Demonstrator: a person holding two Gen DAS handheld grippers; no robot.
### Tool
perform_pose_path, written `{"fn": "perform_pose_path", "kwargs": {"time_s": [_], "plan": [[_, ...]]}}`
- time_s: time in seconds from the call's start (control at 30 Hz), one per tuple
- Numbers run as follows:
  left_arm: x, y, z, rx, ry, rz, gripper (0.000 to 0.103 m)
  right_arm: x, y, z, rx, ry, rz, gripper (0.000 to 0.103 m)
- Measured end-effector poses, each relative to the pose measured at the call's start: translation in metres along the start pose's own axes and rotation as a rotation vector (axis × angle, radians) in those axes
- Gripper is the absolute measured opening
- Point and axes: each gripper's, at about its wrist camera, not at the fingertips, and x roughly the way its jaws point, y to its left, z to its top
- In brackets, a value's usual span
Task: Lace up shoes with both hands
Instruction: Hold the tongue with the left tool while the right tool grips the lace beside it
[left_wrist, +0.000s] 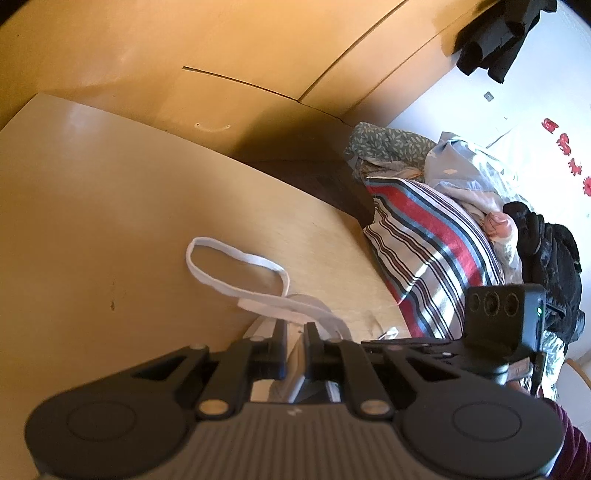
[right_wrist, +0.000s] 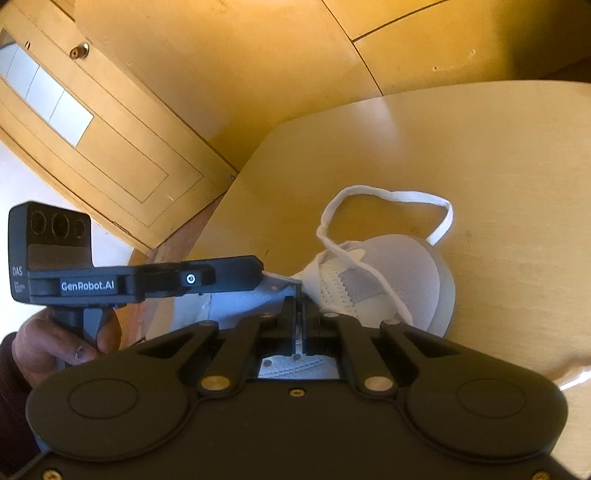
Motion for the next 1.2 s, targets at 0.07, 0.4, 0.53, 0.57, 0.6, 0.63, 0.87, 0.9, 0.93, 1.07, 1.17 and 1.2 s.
{"fn": "perform_pose_path", "kwargs": {"time_s": [0.07, 0.4, 0.53, 0.57, 0.6, 0.63, 0.87, 0.9, 0.93, 1.07, 1.17, 1.2], "plan": [[0.000, 0.000, 0.000, 0.004, 0.002, 0.000, 0.009, 0.001, -0.001, 0.001, 0.002, 0.006, 0.005, 0.001], [-0.001, -0.004, -0.001, 0.042, 0.016, -0.002, 0.010, 0.010, 0.006, 0.005, -0.021, 0.032, -0.005, 0.001], [-0.002, -0.005, -0.002, 0.050, 0.022, -0.007, 0.010, 0.010, 0.007, 0.008, -0.012, 0.034, 0.000, 0.001], [-0.002, -0.005, -0.002, 0.056, 0.024, -0.007, 0.010, 0.010, 0.006, 0.008, -0.008, 0.033, 0.003, 0.001], [-0.002, -0.006, -0.002, 0.061, 0.026, -0.008, 0.010, 0.009, 0.006, 0.008, -0.002, 0.032, 0.007, 0.001], [-0.002, -0.006, -0.003, 0.063, 0.026, -0.008, 0.010, 0.008, 0.005, 0.008, 0.003, 0.031, 0.010, 0.001], [-0.002, -0.008, -0.004, 0.088, 0.038, -0.013, 0.010, 0.004, -0.002, 0.005, 0.050, 0.021, 0.035, 0.000], [-0.002, -0.009, -0.004, 0.094, 0.040, -0.012, 0.010, 0.003, -0.003, 0.005, 0.056, 0.020, 0.039, 0.000], [-0.001, -0.010, -0.004, 0.105, 0.042, -0.009, 0.010, 0.002, -0.004, 0.005, 0.059, 0.020, 0.042, 0.000], [0.000, -0.015, -0.005, 0.146, 0.053, -0.002, 0.010, 0.000, -0.003, 0.006, 0.043, 0.027, 0.036, 0.000], [0.003, -0.028, -0.007, 0.265, 0.069, 0.027, 0.010, -0.001, 0.005, 0.008, -0.033, 0.054, 0.005, 0.000], [0.003, -0.032, -0.008, 0.303, 0.074, 0.038, 0.010, 0.000, 0.010, 0.009, -0.074, 0.064, -0.016, 0.000]]}}
